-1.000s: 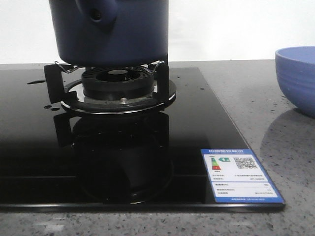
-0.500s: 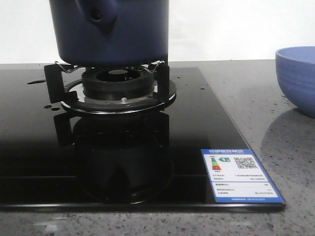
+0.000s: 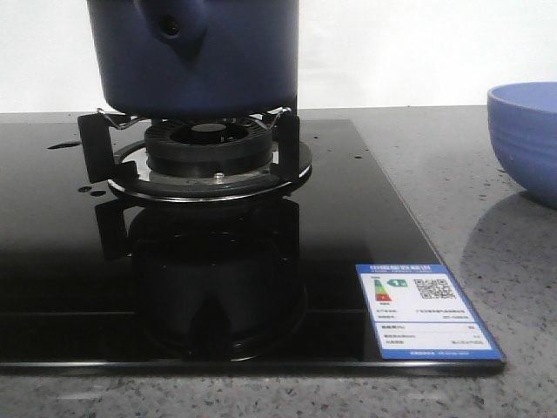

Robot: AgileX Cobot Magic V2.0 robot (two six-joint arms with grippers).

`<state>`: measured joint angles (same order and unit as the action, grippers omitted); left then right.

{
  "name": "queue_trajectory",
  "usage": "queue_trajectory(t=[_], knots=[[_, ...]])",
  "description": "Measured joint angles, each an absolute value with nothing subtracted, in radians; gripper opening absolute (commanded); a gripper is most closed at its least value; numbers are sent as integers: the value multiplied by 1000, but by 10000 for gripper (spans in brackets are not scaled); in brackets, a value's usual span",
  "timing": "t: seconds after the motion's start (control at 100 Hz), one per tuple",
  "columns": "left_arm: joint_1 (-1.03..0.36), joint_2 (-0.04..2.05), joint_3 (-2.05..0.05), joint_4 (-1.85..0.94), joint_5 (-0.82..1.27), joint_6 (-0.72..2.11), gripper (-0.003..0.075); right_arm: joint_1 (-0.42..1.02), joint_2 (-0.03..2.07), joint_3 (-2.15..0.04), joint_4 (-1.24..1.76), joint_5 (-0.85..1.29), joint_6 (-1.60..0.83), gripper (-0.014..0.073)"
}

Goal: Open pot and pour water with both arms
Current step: 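Move the left gripper over the blue knob of the pot lid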

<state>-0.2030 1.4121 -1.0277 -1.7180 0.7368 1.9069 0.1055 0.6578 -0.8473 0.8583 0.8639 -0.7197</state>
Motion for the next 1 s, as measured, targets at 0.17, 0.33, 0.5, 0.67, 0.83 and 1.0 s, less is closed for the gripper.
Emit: queue_trajectory(t=[0.17, 0.33, 0.5, 0.67, 0.83, 1.0], knots=[[-203, 1462, -1068, -1724, 744, 1908, 580, 106, 658, -847, 858, 864, -720, 544], [-203, 1507, -1103, -1725, 766, 1908, 579, 106, 658, -847, 858, 864, -720, 544], [-203, 1541, -1114, -1733, 783, 1908, 579, 106, 658, -847, 858, 864, -720, 544], [-203, 1565, -1120, -1742, 786, 1908, 578, 106, 658, -847, 858, 864, -720, 544], [-210, 1565, -1120, -1742, 797, 1908, 561, 106, 658, -847, 858, 864, -720, 544], [-237, 1567, -1120, -1746, 799, 1909, 512, 106, 658, -847, 858, 864, -720, 544]])
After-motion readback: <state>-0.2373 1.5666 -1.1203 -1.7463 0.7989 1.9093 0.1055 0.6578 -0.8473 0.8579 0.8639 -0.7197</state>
